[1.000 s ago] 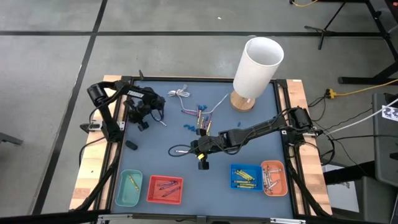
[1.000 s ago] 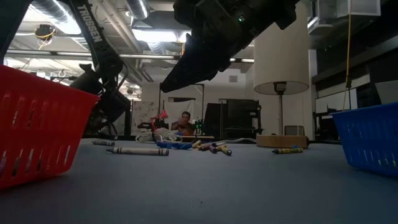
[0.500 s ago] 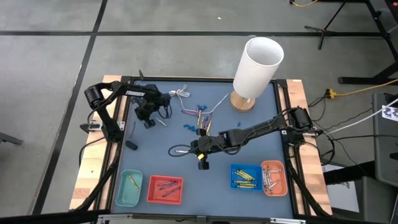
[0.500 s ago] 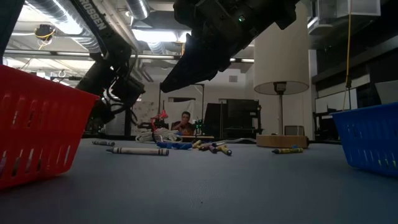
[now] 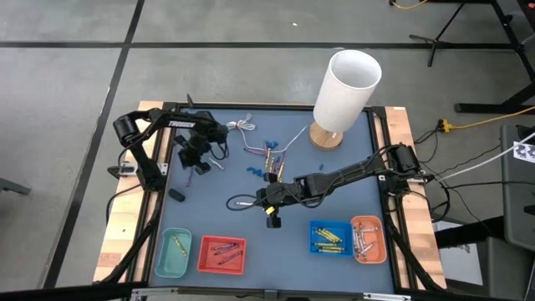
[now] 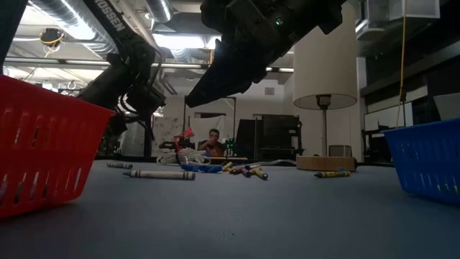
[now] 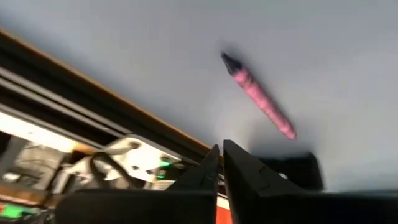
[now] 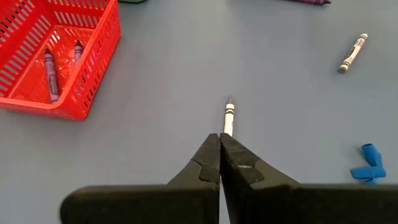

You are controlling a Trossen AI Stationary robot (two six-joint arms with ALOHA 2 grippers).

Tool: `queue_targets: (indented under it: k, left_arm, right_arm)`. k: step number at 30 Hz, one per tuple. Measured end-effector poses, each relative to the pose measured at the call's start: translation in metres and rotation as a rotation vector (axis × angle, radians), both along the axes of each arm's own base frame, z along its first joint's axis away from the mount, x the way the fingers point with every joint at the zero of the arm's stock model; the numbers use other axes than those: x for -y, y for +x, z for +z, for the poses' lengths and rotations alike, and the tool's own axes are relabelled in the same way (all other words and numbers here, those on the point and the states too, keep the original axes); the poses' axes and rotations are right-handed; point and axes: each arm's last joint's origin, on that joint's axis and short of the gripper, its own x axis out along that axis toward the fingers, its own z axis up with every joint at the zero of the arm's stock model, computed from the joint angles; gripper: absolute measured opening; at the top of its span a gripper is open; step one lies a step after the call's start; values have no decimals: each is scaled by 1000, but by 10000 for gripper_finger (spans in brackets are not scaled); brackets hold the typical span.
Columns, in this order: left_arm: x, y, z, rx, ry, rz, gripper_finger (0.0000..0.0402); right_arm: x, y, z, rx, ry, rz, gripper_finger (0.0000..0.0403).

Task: Sort crayons
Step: Put the red crayon into the red basket

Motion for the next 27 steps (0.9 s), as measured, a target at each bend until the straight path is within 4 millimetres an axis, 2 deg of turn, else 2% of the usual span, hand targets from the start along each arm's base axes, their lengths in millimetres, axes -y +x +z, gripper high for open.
queue_targets:
  k: [7, 12, 18, 23, 27]
  left_arm:
    - [3, 2, 0, 61, -89, 72, 71]
    - [6, 6, 2, 98, -71, 46, 103]
    - [24, 12, 26, 247, 32, -10, 118]
    - [44, 14, 54, 399, 199, 42, 120]
    - [60, 16, 68, 493, 362, 102, 120]
  right_arm:
    - [0, -2, -2, -24, -5, 0, 3]
    - [2, -6, 1, -58, -24, -12, 3]
    - [6, -18, 15, -93, -78, -58, 3]
    - [9, -29, 30, -119, -91, -51, 3]
    - [11, -41, 40, -166, -114, -38, 3]
